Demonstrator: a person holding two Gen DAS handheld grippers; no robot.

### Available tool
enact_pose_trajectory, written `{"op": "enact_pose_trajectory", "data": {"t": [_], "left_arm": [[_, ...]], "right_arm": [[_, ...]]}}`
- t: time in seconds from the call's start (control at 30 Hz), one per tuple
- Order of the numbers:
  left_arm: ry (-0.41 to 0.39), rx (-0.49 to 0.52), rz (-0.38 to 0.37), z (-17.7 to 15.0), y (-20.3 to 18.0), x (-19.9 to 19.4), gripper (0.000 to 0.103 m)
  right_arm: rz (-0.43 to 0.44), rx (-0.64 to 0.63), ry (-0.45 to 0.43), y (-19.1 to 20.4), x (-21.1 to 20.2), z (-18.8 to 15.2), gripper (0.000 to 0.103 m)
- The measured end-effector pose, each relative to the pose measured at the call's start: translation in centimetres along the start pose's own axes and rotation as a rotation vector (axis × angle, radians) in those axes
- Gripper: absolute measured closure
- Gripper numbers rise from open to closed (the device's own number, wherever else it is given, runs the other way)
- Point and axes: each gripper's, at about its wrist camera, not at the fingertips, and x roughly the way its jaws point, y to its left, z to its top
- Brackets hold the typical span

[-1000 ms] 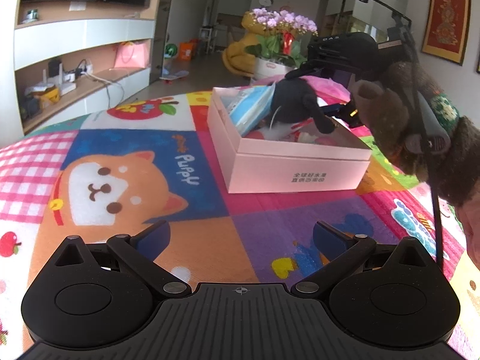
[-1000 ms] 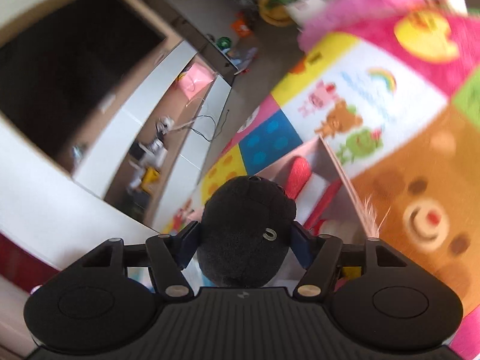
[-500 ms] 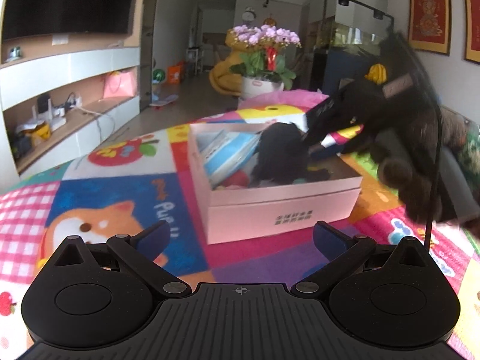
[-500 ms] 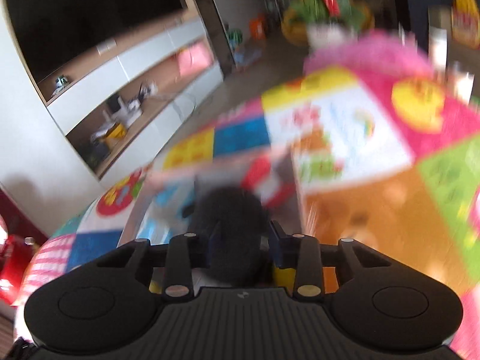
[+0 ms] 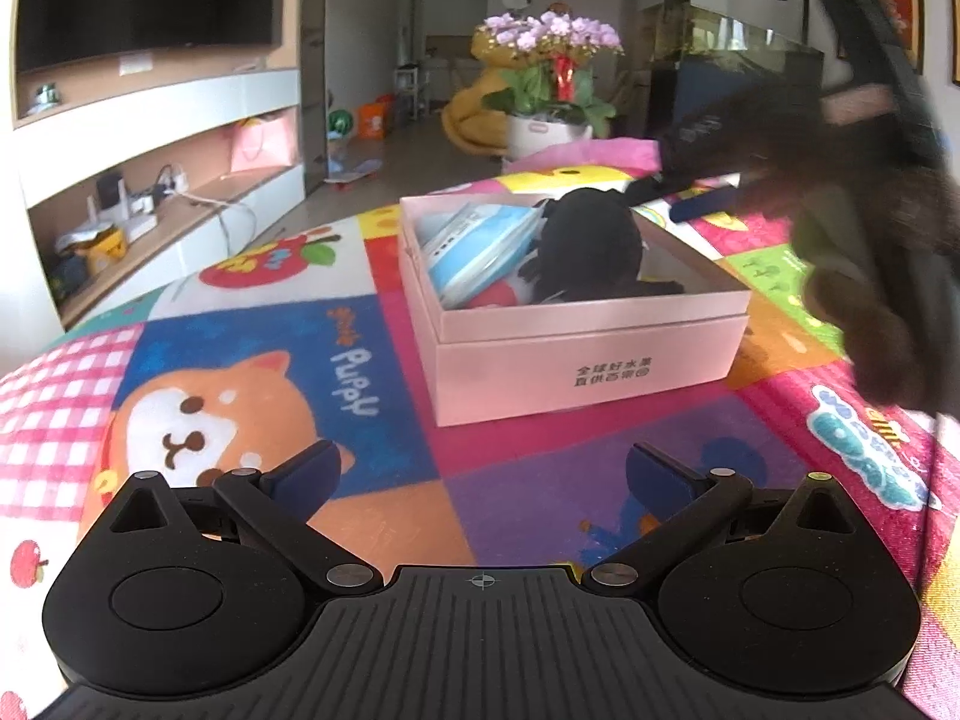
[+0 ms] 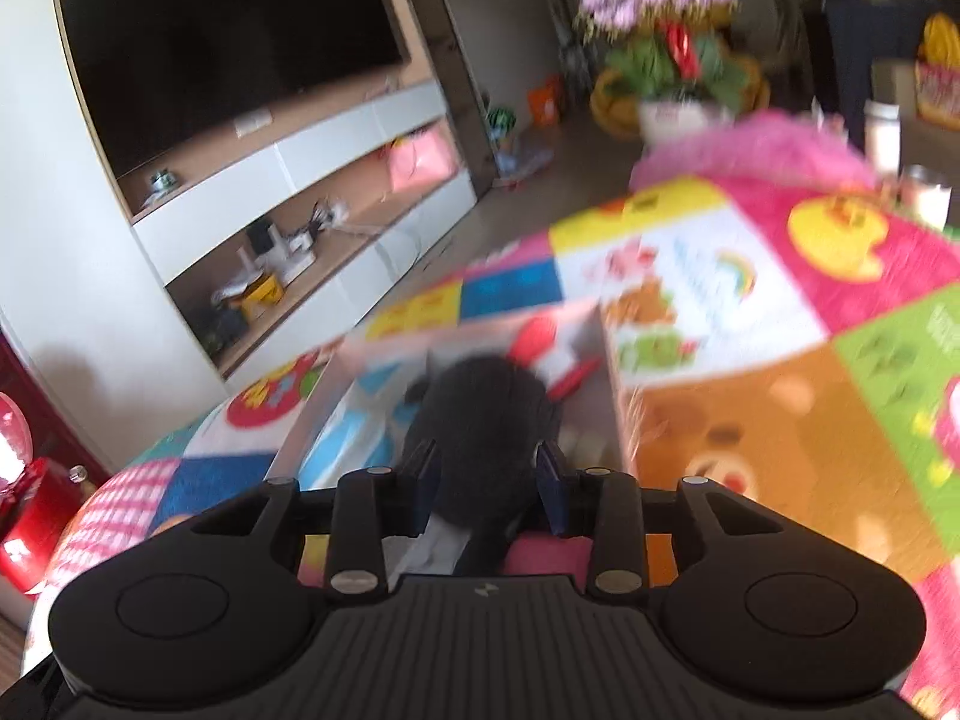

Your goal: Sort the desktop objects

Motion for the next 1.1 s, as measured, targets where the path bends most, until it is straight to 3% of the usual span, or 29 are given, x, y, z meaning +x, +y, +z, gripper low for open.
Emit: {"op": "enact_pose_trajectory", "data": {"t": [0.07,0.13,0.2,0.27,0.47,0.57,0.63,0.67,0.83,0.93,1.1], "left_arm": [[-0.003,0.011,-0.002,0.1,-0.1,-0.2,0.000],[-0.007,0.021,0.004,0.1,-0.1,-0.4,0.000],[-0.008,0.023,0.014,0.1,0.2,-0.5,0.000],[-0.001,0.017,0.026,0.1,0.5,-0.3,0.000],[0.013,0.009,0.037,-0.7,0.8,-0.1,0.000],[0.026,0.046,0.027,-2.1,0.6,-0.2,0.000],[0.031,0.064,0.036,-3.2,0.6,-0.6,0.000],[0.031,0.067,0.042,-3.6,0.5,-0.9,0.000],[0.020,0.024,0.092,-5.1,0.7,-3.2,0.000],[0.024,0.018,0.108,-5.3,0.5,-3.3,0.000],[0.032,0.000,0.143,-4.8,0.1,-2.1,0.000]], "right_arm": [[-0.043,-0.018,-0.038,0.0,1.0,0.9,0.068],[-0.052,0.019,-0.005,-0.4,3.0,1.6,0.068],[0.024,0.135,0.048,-1.5,4.3,1.9,0.068],[0.071,0.155,0.053,-1.4,4.1,1.9,0.068],[0.034,0.090,0.021,-1.8,0.7,0.6,0.068],[0.020,0.039,-0.007,-1.6,-2.8,-1.8,0.050],[-0.013,-0.002,-0.014,-1.3,-5.2,-4.1,0.018],[-0.028,-0.022,-0.013,-1.0,-6.4,-5.6,0.013],[-0.066,-0.203,0.039,1.8,-10.8,-13.9,0.001],[-0.042,-0.273,0.057,3.3,-12.6,-17.6,0.000],[-0.117,-0.254,0.042,3.3,-12.2,-18.0,0.000]]}}
